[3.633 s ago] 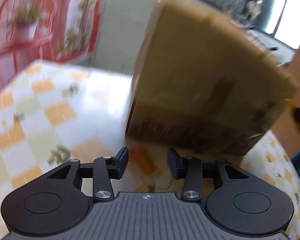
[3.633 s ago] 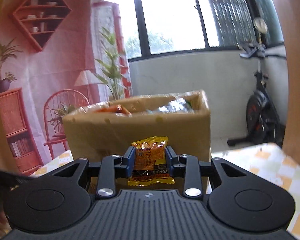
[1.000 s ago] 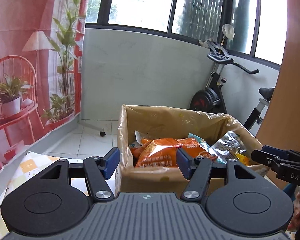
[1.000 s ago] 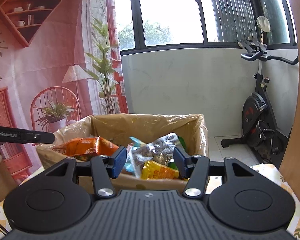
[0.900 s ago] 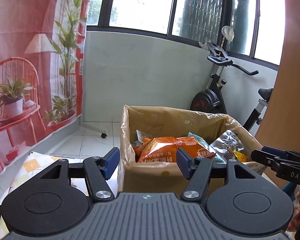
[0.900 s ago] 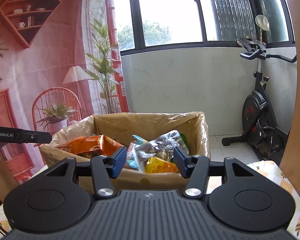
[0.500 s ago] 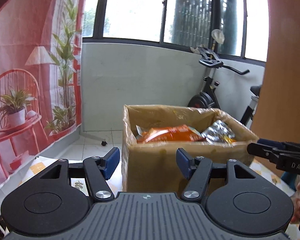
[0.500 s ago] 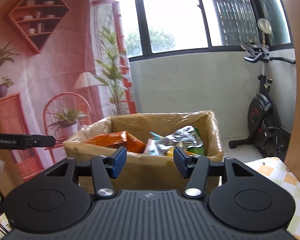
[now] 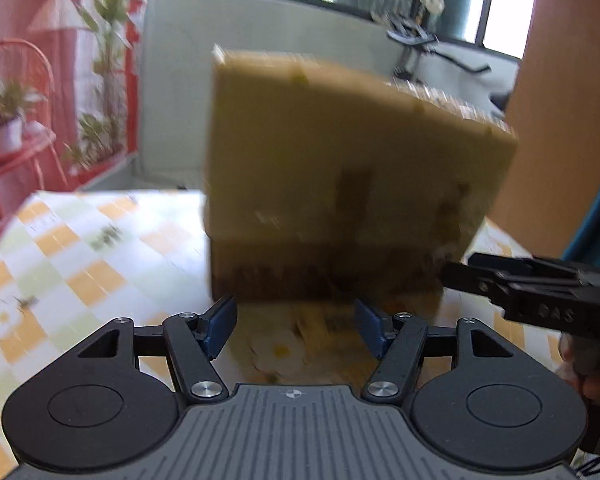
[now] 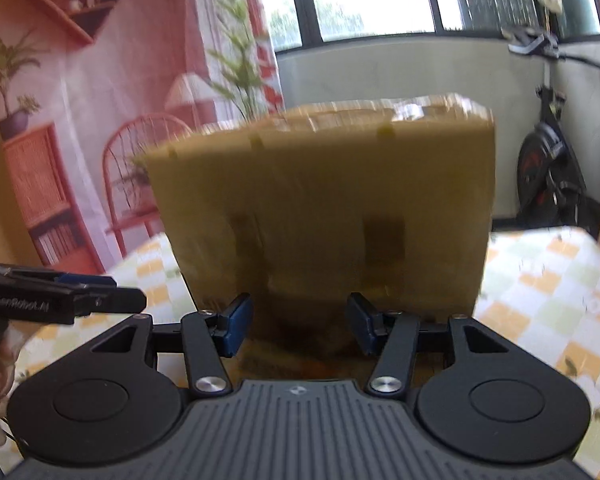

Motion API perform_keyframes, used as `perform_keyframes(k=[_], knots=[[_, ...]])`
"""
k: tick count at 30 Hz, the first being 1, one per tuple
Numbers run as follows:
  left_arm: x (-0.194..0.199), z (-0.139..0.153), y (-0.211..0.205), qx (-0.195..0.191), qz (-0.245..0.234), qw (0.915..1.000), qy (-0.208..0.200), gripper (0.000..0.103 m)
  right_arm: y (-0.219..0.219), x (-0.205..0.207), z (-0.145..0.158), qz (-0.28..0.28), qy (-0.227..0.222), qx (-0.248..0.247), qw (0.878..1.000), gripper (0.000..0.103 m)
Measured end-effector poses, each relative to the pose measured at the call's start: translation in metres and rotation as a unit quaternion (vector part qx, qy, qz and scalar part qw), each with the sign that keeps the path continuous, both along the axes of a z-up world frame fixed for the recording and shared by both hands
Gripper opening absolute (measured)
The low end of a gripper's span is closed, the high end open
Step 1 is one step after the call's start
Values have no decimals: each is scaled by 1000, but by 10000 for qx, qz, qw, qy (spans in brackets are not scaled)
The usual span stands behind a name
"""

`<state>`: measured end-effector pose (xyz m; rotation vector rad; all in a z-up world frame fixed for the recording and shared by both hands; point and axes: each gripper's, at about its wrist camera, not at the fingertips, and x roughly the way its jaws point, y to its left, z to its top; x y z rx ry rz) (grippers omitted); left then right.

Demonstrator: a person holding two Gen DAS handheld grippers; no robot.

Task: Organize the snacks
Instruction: 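Withdraw both open tools from the box back to the table snacks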

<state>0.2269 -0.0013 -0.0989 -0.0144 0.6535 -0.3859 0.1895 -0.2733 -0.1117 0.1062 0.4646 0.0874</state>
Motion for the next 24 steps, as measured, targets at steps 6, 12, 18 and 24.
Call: perform_keyframes(k=[6,12,18,24], knots=[[12,-37,-19,-25,-387,9981,473,66,-8,1,-29,-302,586,-18,9978,56],[20,-51,-30,-130,-980,9928,671,67,-14,-7,-54,-531,998,-75,9936,56],[12,-57,-43,141,-1488,9867,647,68,-31,-17,-62,-844,1089,145,9903,56],[9,-61,-52,448,-1780,9810,622,69,-39,-20,-58,-978,1056,226,9893,56]])
